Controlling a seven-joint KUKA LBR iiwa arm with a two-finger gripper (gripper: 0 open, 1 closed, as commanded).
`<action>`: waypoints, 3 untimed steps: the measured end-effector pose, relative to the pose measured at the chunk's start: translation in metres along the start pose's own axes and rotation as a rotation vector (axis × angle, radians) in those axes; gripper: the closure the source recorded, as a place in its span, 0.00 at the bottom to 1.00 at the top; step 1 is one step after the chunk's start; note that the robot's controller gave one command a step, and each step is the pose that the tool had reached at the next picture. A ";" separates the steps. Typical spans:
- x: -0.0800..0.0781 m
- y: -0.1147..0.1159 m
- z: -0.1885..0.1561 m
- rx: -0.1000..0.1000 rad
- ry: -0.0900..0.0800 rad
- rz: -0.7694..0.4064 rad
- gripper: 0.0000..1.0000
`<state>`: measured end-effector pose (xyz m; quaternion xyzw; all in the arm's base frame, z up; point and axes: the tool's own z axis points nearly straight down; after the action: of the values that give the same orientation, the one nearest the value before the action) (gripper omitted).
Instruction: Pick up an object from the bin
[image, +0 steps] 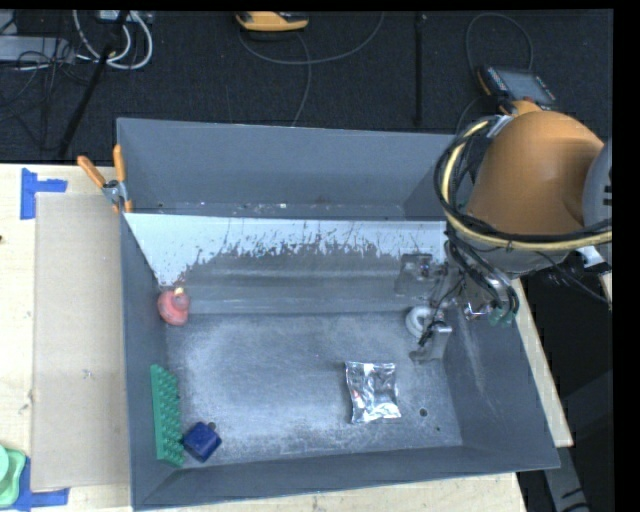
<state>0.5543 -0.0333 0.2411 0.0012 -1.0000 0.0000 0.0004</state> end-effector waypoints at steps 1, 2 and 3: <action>-0.004 0.017 0.137 -0.003 0.004 -0.616 0.00; 0.026 0.010 0.174 -0.003 0.005 -0.651 0.00; 0.023 0.011 0.170 -0.001 -0.004 -0.652 1.00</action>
Offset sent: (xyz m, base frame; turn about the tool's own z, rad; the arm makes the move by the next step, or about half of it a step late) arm 0.0049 0.0158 -0.1341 -0.6166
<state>0.5313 -0.0220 0.0710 0.3216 -0.9469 -0.0007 -0.0018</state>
